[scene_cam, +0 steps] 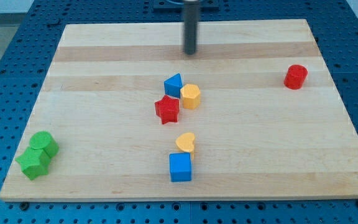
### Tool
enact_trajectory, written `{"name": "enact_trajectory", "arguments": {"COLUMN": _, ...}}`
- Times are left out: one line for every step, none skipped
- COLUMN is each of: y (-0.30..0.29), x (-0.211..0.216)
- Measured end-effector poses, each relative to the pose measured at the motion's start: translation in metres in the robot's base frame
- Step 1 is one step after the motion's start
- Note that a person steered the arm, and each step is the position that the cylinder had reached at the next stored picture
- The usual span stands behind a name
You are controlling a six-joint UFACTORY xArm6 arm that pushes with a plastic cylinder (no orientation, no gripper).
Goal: Push red star closer to the yellow hexagon
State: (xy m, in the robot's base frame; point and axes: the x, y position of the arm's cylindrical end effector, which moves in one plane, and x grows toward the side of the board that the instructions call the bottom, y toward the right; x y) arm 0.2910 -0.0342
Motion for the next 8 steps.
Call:
{"name": "enact_trajectory", "arguments": {"y": -0.045, "x": 0.000}}
{"name": "enact_trajectory", "arguments": {"y": -0.059, "x": 0.029}}
{"name": "enact_trajectory", "arguments": {"y": -0.070, "x": 0.093}}
{"name": "enact_trajectory", "arguments": {"y": -0.071, "x": 0.146}}
{"name": "enact_trajectory", "arguments": {"y": -0.066, "x": 0.165}}
{"name": "enact_trajectory", "arguments": {"y": -0.044, "x": 0.171}}
{"name": "enact_trajectory", "arguments": {"y": -0.023, "x": 0.185}}
{"name": "enact_trajectory", "arguments": {"y": -0.016, "x": 0.190}}
